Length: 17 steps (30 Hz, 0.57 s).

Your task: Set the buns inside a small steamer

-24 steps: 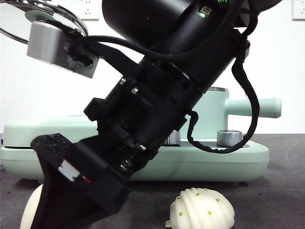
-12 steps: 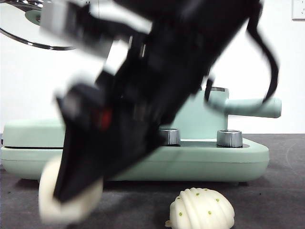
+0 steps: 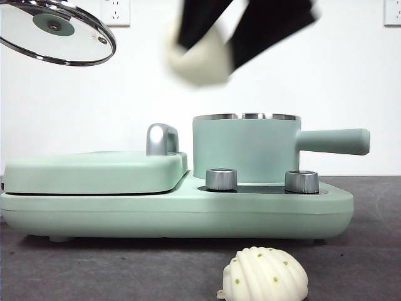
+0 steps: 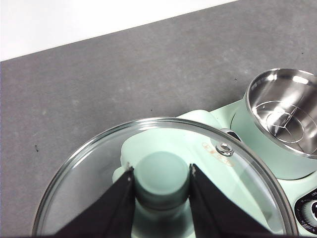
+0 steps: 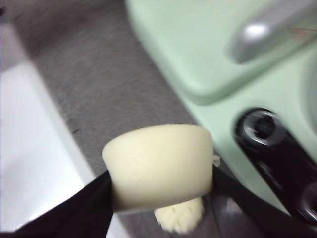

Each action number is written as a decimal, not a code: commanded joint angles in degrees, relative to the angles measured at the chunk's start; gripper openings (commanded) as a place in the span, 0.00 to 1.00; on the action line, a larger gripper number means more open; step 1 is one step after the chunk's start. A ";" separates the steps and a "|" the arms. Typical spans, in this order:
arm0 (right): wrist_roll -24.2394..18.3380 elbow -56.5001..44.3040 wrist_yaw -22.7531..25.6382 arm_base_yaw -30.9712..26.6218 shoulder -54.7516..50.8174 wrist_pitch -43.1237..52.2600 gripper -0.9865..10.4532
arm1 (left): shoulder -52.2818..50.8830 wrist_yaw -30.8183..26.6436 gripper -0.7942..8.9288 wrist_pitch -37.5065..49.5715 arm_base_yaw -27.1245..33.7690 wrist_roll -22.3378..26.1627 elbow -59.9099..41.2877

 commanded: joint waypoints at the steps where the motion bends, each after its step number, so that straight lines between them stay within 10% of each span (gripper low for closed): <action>1: 2.89 5.38 0.46 -2.36 0.66 -5.86 0.32 | -0.09 0.35 0.09 1.68 -0.11 0.74 0.92; 17: -6.78 16.15 -0.48 -22.05 17.57 3.93 0.32 | -0.09 0.37 0.09 1.42 -0.11 0.74 0.92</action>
